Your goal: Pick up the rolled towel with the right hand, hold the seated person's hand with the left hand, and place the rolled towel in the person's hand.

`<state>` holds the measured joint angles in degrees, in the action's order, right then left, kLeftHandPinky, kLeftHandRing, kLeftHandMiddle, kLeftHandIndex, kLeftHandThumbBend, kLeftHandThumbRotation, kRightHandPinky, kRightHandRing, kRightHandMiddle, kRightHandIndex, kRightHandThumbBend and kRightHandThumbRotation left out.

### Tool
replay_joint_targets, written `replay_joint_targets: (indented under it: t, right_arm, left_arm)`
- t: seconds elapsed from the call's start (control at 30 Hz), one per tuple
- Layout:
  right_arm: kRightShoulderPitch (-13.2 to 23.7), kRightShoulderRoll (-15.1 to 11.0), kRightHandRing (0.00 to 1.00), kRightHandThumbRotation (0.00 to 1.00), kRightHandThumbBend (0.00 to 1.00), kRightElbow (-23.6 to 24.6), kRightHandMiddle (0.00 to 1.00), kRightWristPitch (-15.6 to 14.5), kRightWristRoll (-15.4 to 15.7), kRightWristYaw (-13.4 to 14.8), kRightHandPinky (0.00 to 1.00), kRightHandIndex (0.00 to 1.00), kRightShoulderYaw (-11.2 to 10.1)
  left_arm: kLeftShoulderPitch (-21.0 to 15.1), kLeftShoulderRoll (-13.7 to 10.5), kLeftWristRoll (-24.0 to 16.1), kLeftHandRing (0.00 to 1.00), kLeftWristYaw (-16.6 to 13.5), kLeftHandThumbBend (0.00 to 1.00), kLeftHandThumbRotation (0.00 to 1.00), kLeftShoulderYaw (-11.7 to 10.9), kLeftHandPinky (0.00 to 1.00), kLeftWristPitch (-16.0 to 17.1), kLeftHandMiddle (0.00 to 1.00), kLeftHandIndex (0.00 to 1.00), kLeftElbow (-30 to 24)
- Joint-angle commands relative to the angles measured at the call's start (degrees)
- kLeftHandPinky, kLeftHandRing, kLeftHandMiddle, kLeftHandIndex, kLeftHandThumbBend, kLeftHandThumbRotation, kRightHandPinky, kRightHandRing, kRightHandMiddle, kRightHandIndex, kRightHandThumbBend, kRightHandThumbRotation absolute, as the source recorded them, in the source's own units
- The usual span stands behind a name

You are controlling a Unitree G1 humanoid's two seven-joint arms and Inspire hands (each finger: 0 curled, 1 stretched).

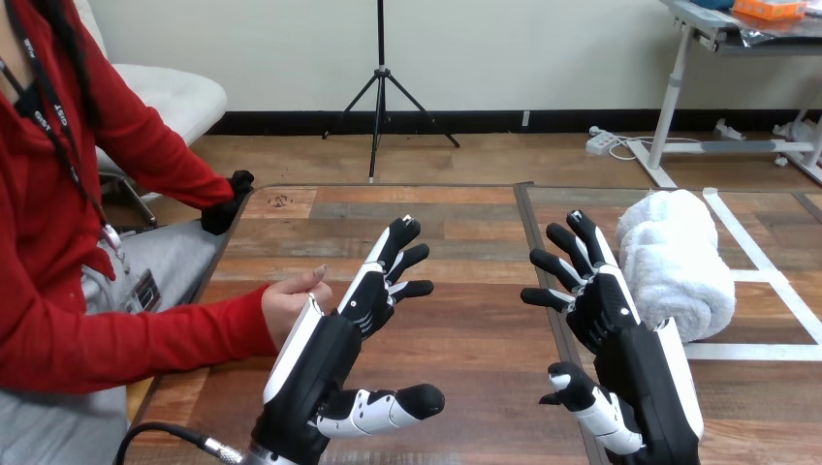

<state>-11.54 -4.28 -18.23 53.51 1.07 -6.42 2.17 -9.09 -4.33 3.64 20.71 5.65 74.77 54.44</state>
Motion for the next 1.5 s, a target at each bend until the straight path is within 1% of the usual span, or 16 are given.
replay_joint_targets:
  t: [0.0, 0.17, 0.3, 0.57, 0.67, 0.77, 1.07, 1.27, 1.47]
  right_arm:
    - [2.29, 0.31, 0.89, 0.79, 1.0, 1.82, 0.95, 0.99, -0.19, 0.28, 0.75, 0.98, -0.18]
    - [2.51, 0.3, 0.88, 0.79, 1.0, 1.55, 0.94, 1.29, -0.38, 0.2, 0.74, 0.98, -0.19]
    - [2.36, 0.07, 0.88, 0.79, 1.0, 2.2, 0.95, 0.61, -0.26, 0.12, 0.74, 0.98, -0.19]
    - [2.36, 0.02, 0.88, 0.79, 1.0, 2.61, 0.95, 0.24, -0.35, 0.08, 0.74, 0.98, -0.12]
    - [2.41, -0.02, 0.88, 0.8, 1.0, 2.57, 0.95, 0.24, -0.59, -0.09, 0.75, 0.98, -0.02]
    - [2.59, 0.07, 0.89, 0.79, 1.0, 2.15, 0.95, 0.74, -0.58, -0.05, 0.75, 0.98, -0.03]
    - [2.83, 0.22, 0.89, 0.79, 1.0, 2.14, 0.95, 0.31, -0.59, -0.12, 0.75, 0.98, 0.17]
    - [2.88, 0.39, 0.89, 0.79, 1.0, 2.66, 0.95, -0.19, -0.57, -0.12, 0.75, 0.98, 0.35]
    - [2.86, 0.56, 0.89, 0.79, 1.0, 3.08, 0.95, -0.43, -0.11, 0.17, 0.75, 0.97, 0.32]
  left_arm:
    - [-2.37, 0.0, 0.05, 0.94, -0.2, 1.0, 0.68, -0.43, 0.82, 0.41, 0.99, 0.99, -1.4]
    - [-2.4, 0.05, -0.76, 0.94, -0.83, 1.0, 0.69, -0.73, 0.82, 0.53, 0.99, 0.99, -1.32]
    - [-2.33, 0.08, -0.32, 0.94, -0.57, 1.0, 0.7, -0.5, 0.82, 0.32, 0.99, 0.99, -1.41]
    - [-2.25, 0.21, -0.5, 0.94, -0.83, 1.0, 0.7, -0.55, 0.82, 0.22, 0.99, 0.99, -1.65]
    - [-2.2, 0.11, 0.08, 0.94, -0.28, 1.0, 0.7, -0.26, 0.82, 0.01, 0.99, 0.99, -1.8]
    - [-2.28, 0.14, -0.3, 0.94, -0.62, 1.0, 0.7, -0.47, 0.82, 0.4, 0.99, 0.99, -1.51]
    - [-2.51, 0.12, -0.37, 0.94, -0.83, 1.0, 0.7, -0.72, 0.82, 0.51, 0.99, 0.99, -1.17]
    - [-2.66, 0.21, 0.66, 0.94, -0.22, 1.0, 0.71, -0.56, 0.82, 0.55, 0.99, 1.0, -0.89]
    - [-2.65, 0.12, 0.34, 0.95, -0.41, 1.0, 0.71, -0.64, 0.83, 0.63, 1.0, 1.0, -0.99]
